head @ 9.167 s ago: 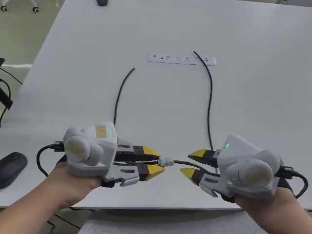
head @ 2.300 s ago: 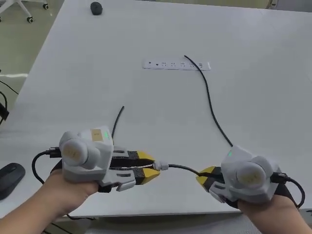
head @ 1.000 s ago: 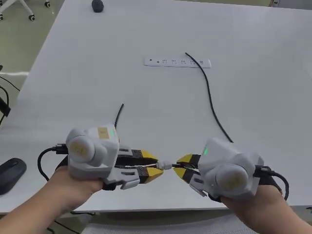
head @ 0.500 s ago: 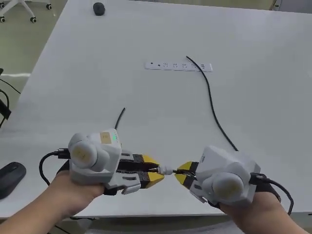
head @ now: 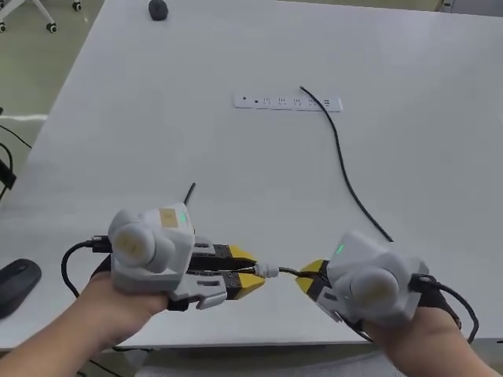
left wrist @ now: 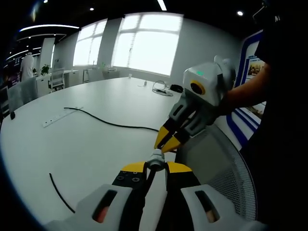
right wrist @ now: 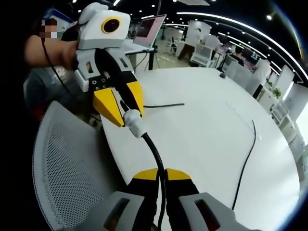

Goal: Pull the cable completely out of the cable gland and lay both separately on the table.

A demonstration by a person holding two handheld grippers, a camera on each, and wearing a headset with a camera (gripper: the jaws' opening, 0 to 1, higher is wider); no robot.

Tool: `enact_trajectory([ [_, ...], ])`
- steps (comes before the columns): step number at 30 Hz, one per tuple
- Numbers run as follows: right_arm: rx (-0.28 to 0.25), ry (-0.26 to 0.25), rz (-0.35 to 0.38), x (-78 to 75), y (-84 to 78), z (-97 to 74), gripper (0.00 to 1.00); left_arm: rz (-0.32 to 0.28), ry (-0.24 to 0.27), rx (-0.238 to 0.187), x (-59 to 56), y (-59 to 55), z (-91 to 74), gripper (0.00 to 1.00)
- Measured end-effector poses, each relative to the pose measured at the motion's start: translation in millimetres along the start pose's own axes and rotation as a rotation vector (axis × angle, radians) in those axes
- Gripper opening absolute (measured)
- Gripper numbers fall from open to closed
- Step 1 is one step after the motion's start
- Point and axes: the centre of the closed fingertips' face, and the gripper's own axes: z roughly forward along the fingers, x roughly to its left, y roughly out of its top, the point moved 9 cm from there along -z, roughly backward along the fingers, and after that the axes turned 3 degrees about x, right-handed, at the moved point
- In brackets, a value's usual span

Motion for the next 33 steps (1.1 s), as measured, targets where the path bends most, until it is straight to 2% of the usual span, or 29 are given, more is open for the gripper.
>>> enact_trajectory([
  [8, 0.042, -0.019, 0.1, -10.1, -24.0, 3.9, 0.0, -0.005, -0.004, -0.003, -0.4, -0.3, -0.6, 0.15],
  [19, 0.064, -0.011, 0.169, -9.1, -35.4, 8.7, 0.0, -0.009, -0.012, -0.001, -2.3, -0.5, 1.8, 0.15],
  [33, 0.063, 0.0, 0.149, -2.9, -35.4, 6.4, 0.0, -0.021, -0.005, 0.004, -1.3, -3.9, -1.2, 0.15],
])
